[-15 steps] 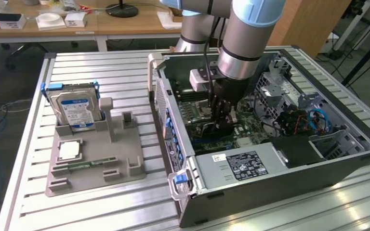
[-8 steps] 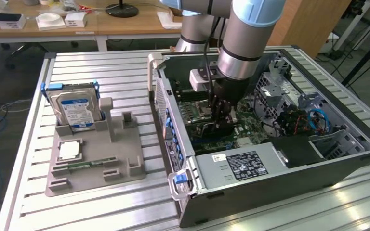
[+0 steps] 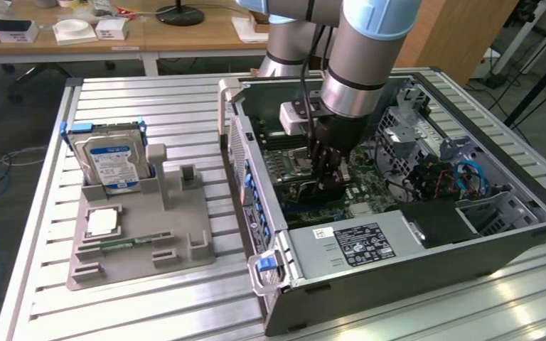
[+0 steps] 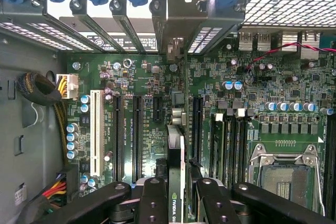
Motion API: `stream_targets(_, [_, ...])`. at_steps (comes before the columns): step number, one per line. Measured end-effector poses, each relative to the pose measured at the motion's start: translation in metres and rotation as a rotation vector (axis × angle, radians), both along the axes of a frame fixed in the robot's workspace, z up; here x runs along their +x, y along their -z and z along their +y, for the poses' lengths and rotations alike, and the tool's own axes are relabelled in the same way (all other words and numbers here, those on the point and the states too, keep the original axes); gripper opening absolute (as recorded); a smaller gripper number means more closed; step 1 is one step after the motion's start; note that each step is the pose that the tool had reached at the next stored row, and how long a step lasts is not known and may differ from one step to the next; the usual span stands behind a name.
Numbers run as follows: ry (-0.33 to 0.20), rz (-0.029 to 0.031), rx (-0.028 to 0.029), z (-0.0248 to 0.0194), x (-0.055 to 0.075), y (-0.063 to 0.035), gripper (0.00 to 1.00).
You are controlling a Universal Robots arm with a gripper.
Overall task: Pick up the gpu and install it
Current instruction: 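Insert the gpu into the slot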
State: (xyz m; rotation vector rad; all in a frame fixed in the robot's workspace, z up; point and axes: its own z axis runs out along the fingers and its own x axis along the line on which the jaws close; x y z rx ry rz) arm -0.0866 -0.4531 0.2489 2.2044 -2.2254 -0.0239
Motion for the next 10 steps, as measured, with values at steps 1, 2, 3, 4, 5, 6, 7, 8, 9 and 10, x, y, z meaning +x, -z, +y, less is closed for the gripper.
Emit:
stream_targets(1, [0.000,0.0000,0.0000,0.0000,0.0000,0.0000,0.26])
stream_targets(2, [0.000,0.0000,0.0000,0.0000,0.0000,0.0000,0.26])
stream_targets(3, [0.000,-0.0001,0.0001,0.0000,0.0001,0.0000,0.26])
stream_targets(4, [0.000,-0.0001,0.0001,0.0000,0.0005,0.0001,0.26])
stream_targets(5, [0.000,0.0000,0.0004,0.0000,0.0017,0.0001,0.26])
stream_targets(6, [0.000,-0.0001,0.0003,0.0000,0.0027,0.0001,0.26])
stream_targets(7, [0.000,-0.0001,0.0003,-0.0001,0.0033,0.0000,0.26])
stream_targets(8, [0.000,-0.0003,0.0005,0.0000,0.0033,0.0000,0.26])
stream_targets(9, [0.000,-0.0007,0.0010,0.0000,0.0034,0.0000,0.26])
stream_targets(10, [0.000,-0.0024,0.0021,0.0000,0.0034,0.0000,0.26])
